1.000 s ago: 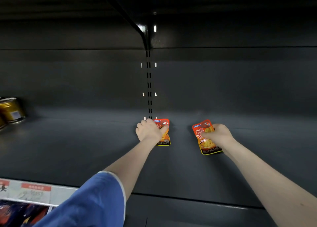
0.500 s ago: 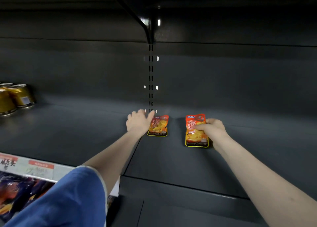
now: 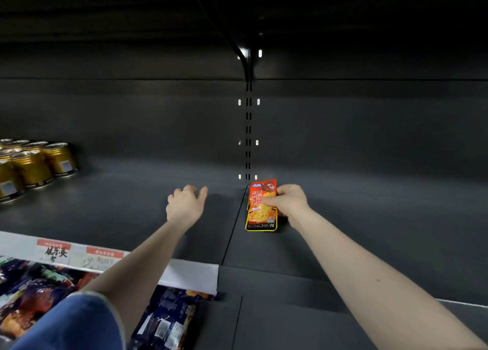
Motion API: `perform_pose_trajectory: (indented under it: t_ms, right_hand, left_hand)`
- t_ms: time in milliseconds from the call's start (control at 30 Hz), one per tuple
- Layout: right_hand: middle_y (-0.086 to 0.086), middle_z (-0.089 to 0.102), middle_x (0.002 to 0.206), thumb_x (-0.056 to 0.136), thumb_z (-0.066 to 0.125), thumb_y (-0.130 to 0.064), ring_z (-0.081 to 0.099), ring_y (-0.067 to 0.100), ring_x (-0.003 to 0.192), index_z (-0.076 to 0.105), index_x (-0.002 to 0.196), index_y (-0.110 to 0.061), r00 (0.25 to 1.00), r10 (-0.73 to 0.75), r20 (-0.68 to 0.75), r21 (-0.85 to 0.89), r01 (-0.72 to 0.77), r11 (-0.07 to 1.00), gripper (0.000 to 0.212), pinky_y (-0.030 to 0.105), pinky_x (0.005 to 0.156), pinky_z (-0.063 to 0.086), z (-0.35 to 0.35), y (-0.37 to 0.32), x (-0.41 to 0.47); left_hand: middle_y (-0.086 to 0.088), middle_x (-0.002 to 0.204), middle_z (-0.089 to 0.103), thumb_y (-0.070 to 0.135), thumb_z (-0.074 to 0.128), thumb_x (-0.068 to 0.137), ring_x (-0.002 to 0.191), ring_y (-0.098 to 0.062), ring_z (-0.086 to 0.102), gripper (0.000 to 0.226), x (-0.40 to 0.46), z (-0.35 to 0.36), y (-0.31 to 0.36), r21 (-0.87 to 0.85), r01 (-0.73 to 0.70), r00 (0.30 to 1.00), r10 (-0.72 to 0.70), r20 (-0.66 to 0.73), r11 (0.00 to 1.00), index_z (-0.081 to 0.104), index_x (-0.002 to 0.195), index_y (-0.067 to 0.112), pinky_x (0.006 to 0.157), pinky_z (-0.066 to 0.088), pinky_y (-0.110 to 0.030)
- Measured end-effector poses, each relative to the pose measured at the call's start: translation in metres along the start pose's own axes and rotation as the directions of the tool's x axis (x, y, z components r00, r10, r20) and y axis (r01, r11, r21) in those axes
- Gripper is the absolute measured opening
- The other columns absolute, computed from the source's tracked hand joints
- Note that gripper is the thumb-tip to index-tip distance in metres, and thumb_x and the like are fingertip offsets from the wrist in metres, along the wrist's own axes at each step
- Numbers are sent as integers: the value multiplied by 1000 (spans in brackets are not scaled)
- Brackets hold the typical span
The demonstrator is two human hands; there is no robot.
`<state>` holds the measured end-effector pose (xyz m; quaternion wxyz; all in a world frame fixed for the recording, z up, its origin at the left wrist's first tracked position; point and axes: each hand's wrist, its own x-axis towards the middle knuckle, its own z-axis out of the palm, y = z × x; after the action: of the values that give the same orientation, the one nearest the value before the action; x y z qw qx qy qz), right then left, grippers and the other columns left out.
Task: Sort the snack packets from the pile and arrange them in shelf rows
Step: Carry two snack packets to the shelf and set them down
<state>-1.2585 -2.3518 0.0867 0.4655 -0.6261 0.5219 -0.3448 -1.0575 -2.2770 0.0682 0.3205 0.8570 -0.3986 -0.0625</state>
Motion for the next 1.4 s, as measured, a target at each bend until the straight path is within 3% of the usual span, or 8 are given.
perform_pose_trajectory:
  t_ms: [133, 267, 367, 600, 833, 1000, 1167, 1400]
  right_hand:
    - [13, 71, 94, 72, 77, -14, 68, 27, 90, 66, 96, 5, 997, -6, -78, -78, 0, 997, 32, 42, 85, 55, 10, 2, 3]
    - [10, 67, 82, 75, 73, -22, 62, 22, 76, 65, 79, -5, 991, -34, -126, -229, 4, 973, 19, 28, 66, 45, 14, 4, 6]
    - [10, 64, 79, 78, 71, -25, 55, 19, 71, 68, 85, -1, 987, -60, -150, -327, 8, 945, 26, 26, 54, 37, 15, 7, 8]
    - [1, 53, 64, 83, 65, -34, 54, 21, 68, 53, 66, -12, 981, -65, -184, -450, -25, 893, 31, 23, 45, 29, 19, 10, 21]
    - [6, 60, 86, 84, 64, -39, 57, 23, 76, 54, 86, -12, 976, -64, -209, -448, -37, 893, 30, 25, 53, 36, 22, 12, 24]
    - [9, 60, 121, 92, 54, -32, 55, 28, 113, 53, 123, -11, 958, -127, -258, -441, 1, 898, 37, 31, 85, 42, 1, 12, 9]
    - [11, 55, 124, 93, 52, -28, 50, 30, 118, 58, 116, -14, 950, -170, -263, -630, -36, 775, 28, 34, 96, 42, -55, 31, -10]
    - [12, 54, 120, 95, 50, -27, 49, 31, 115, 57, 117, -13, 926, -225, -303, -738, -79, 670, 27, 32, 92, 40, -168, 67, -61]
  left_hand:
    - [-17, 128, 50, 47, 39, 97, 123, -37, 39, 47, 7, 0, -11, -28, -3, 1000, 3, 2, 1000, 54, 125, 12, 101, 33, -40]
    - [-16, 127, 51, 46, 39, 97, 122, -36, 40, 46, 13, 1, -10, -29, -29, 1000, 29, 7, 999, 55, 124, 13, 100, 33, -39]
    - [-16, 128, 50, 46, 39, 98, 123, -36, 39, 45, 17, 2, -7, -37, -54, 998, 54, 9, 998, 55, 125, 13, 101, 33, -39]
    - [-15, 126, 52, 46, 39, 98, 120, -35, 41, 45, 28, 11, -5, -21, -64, 998, 64, 18, 998, 55, 124, 14, 100, 34, -39]
    - [-15, 129, 51, 47, 39, 98, 122, -34, 40, 46, 26, 14, 4, -17, -87, 995, 88, 44, 996, 54, 126, 14, 101, 33, -39]
    - [-14, 131, 49, 45, 39, 98, 124, -32, 38, 47, 17, 11, 21, -68, -107, 990, 113, 83, 992, 51, 131, 14, 99, 34, -39]
    - [-14, 131, 49, 43, 39, 98, 124, -33, 39, 46, -4, 12, 51, -86, -182, 980, 188, 71, 980, 51, 130, 12, 98, 36, -40]
    - [-13, 129, 51, 43, 42, 97, 123, -33, 40, 43, -75, 42, 128, -106, -288, 951, 297, 81, 952, 54, 127, 14, 100, 34, -39]
